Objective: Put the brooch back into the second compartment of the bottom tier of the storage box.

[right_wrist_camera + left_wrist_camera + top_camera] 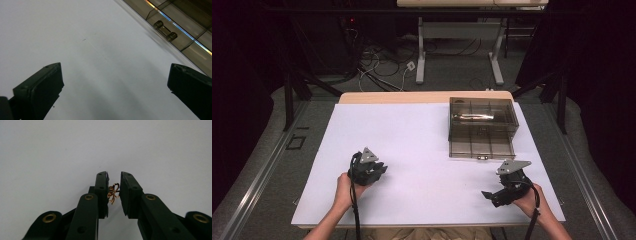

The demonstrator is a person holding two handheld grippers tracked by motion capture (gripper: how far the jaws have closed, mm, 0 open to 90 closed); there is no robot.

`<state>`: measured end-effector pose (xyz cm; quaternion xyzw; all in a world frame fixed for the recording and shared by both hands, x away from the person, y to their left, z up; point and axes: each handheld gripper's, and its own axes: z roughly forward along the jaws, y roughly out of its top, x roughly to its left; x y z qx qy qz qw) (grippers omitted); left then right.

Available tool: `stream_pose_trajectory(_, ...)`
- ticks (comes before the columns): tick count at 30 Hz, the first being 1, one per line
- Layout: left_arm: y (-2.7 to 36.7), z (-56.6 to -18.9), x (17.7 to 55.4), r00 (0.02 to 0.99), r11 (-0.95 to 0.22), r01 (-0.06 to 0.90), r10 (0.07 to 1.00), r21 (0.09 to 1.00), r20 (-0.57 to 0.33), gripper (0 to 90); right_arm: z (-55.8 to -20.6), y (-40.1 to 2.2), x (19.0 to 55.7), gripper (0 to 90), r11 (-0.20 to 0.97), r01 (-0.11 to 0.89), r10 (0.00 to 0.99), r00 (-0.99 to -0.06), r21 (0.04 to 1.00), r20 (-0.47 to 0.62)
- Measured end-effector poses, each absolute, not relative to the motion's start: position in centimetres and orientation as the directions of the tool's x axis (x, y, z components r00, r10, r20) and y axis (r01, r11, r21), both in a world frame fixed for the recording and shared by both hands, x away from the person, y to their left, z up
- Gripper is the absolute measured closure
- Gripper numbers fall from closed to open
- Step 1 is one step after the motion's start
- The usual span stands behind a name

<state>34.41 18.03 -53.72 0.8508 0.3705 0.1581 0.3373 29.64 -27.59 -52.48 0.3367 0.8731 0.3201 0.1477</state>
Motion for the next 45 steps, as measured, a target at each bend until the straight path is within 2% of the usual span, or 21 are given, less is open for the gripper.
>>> stream_pose_trajectory(45, 9.1, -53.2, 34.3, 0.807, -0.569, 0.405, 0.59, 0.715, 0.012, 76.6, -52.7, -27.5, 29.7, 0.0, 0.57, 0.485, 0.681, -0.73, 0.663, -0.052)
